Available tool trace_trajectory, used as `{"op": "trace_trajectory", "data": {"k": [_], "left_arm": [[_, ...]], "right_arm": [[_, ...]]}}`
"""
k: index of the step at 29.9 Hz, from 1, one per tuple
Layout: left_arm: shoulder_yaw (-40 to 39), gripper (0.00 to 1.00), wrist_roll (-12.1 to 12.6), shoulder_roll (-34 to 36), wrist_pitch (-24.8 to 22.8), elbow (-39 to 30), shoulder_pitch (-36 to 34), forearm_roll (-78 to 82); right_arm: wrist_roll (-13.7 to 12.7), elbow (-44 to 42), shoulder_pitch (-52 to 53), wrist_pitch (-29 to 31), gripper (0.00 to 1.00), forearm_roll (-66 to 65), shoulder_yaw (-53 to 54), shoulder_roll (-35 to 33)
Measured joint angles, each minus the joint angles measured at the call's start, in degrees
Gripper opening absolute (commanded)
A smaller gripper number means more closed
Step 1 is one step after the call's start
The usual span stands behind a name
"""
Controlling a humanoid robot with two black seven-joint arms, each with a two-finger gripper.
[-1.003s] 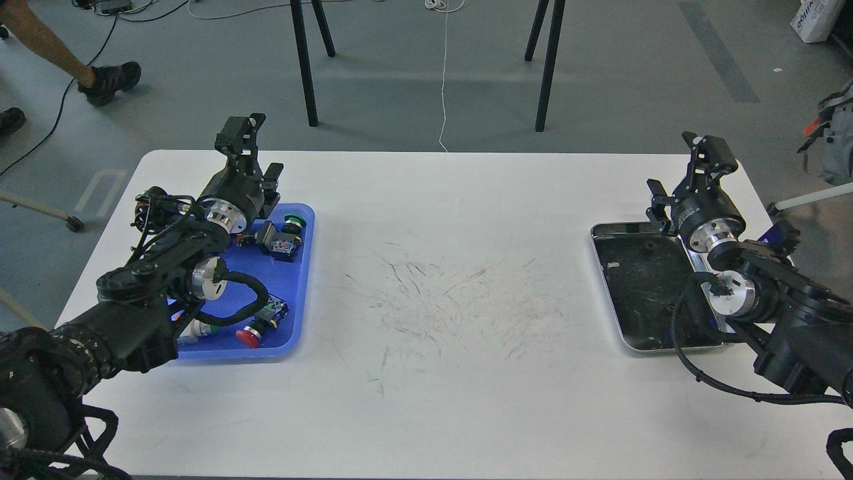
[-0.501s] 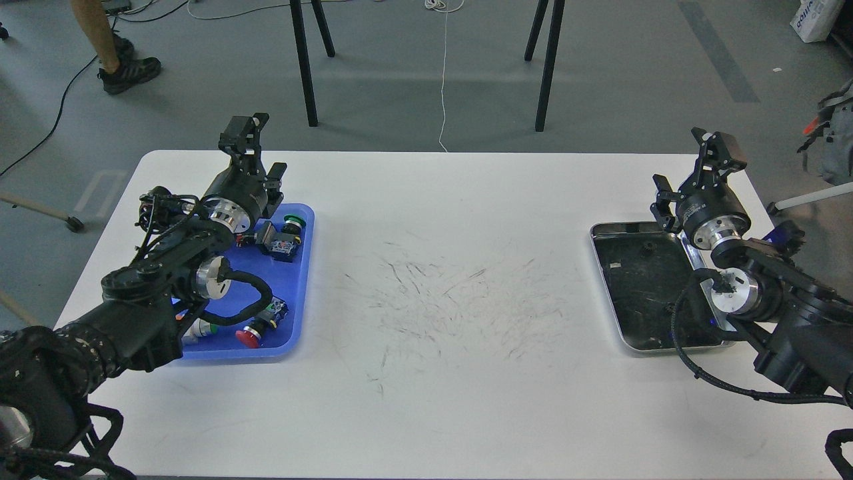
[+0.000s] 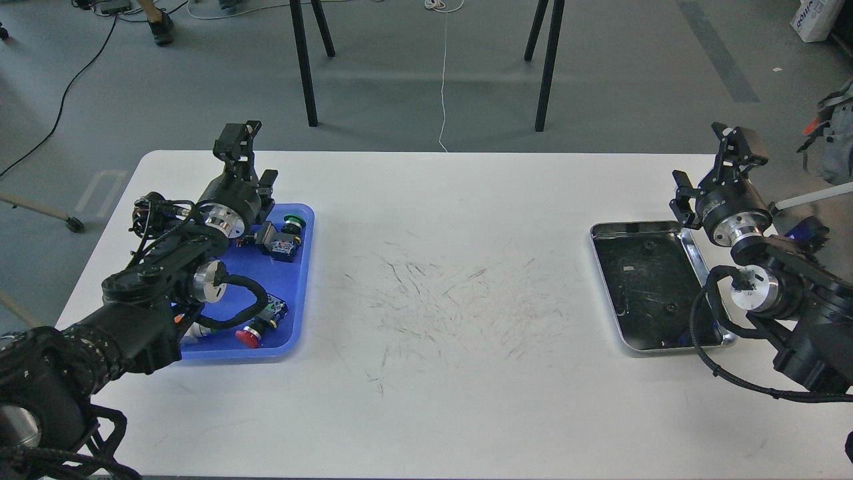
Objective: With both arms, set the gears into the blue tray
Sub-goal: 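Raise the right gripper up out of the metal tray, then reach the right gripper down into the metal tray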
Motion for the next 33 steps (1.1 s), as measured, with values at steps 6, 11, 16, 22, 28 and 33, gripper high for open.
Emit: {"op": "trace_trajectory", "data": {"k": [6, 11, 16, 22, 28, 33], "left_arm": [[-0.01, 1.0, 0.0, -0.22, -0.06, 0.02, 0.14, 0.0], [-0.06, 1.0, 0.0, -0.23, -0.12, 0.02, 0.19, 0.02], [-0.01, 1.0, 0.0, -0.29, -0.2, 0.01, 0.26, 0.08], [0.01, 1.0, 0.0, -0.49, -0.2, 0.01, 0.32, 0.13], [0.09, 1.0, 0.0, -0.53, -0.2, 0.01, 0.33, 0.33], [0.1, 1.0, 0.0, -0.63, -0.2, 0.0, 0.3, 0.46]], "right_arm": [[0.0, 0.4, 0.32, 1.58, 0.99, -0.5, -0.99, -3.53], [0.0, 0.56, 0.62, 4.7, 0.99, -4.02, -1.02, -6.08], [0.0, 0.67, 0.81, 6.64, 0.99, -10.25, -1.03, -8.07], [0.0, 0.7, 1.61, 7.08, 0.99, -18.78, -3.3, -9.63], [0.0, 0.52, 4.89, 7.09, 0.99, -24.53, -9.39, -11.43], [0.0, 0.29, 7.49, 7.09, 0.99, -27.47, -15.03, -12.27]]}}
